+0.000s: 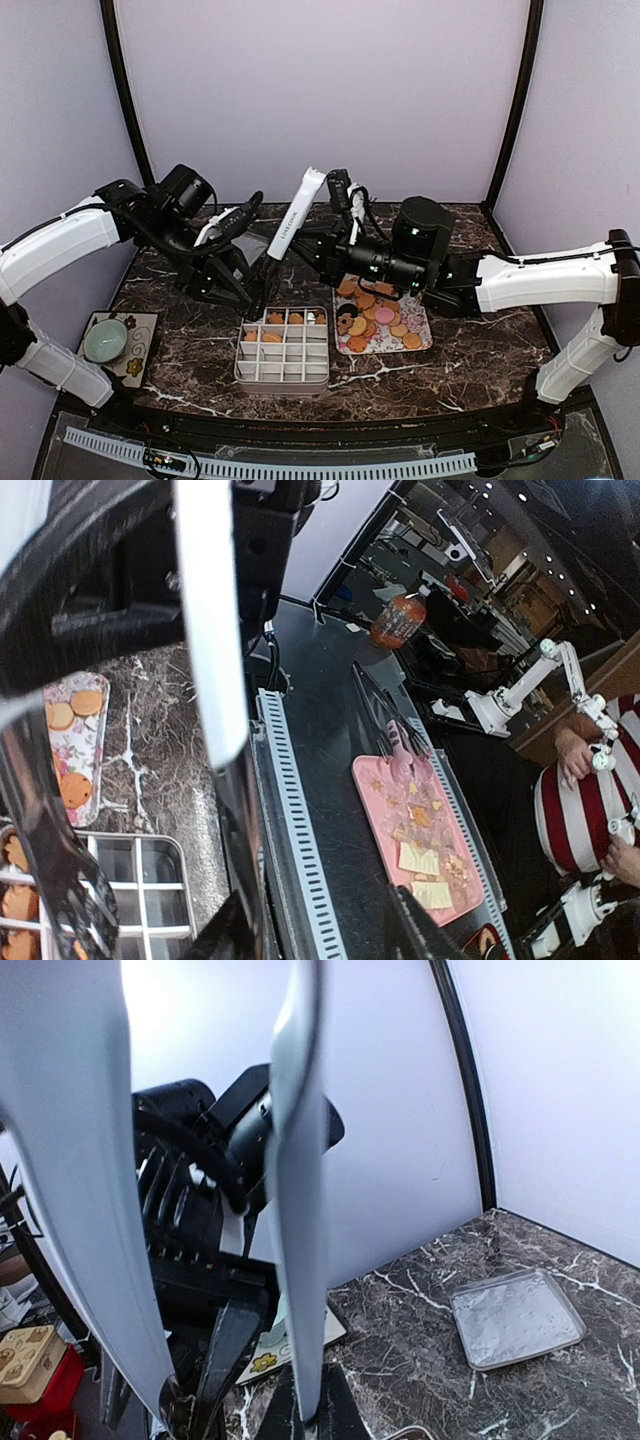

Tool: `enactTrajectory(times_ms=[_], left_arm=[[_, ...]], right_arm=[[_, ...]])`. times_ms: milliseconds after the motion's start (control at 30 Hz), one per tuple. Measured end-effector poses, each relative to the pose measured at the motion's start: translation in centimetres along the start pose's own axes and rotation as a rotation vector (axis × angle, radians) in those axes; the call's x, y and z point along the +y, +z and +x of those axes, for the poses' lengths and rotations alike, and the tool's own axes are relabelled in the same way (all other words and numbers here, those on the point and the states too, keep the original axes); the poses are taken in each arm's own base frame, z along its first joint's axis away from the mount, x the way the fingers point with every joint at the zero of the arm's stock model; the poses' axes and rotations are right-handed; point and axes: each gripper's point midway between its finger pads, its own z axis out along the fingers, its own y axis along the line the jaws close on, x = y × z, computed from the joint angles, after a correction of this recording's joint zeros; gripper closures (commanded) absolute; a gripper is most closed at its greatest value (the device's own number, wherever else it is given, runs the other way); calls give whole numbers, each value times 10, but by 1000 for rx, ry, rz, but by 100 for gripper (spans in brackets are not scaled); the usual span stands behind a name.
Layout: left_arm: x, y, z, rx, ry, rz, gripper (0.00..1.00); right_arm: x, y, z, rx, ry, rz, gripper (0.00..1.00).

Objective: Pack the cookies
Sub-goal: Pass from the right arm to the left

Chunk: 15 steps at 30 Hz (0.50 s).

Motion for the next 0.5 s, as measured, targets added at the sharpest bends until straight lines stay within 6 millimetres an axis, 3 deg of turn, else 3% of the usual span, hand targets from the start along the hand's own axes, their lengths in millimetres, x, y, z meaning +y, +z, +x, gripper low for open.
enactTrajectory(times_ms=[200, 233, 367, 400, 500], left_arm=[[7, 1, 10, 7, -39, -27, 99], [8, 0, 9, 3, -37, -33, 100], [10, -4, 5, -16, -1, -49, 100], [11, -7, 4, -21, -7, -57, 100], [18, -14, 3, -38, -20, -81, 100]], right_arm=[[7, 1, -8, -52, -9, 16, 100], [9, 2, -8, -56, -9, 14, 99], [3, 2, -7, -59, 4, 45, 67], [3, 2, -6, -57, 11, 40, 49], [1, -3, -3, -39, 49, -11, 14]])
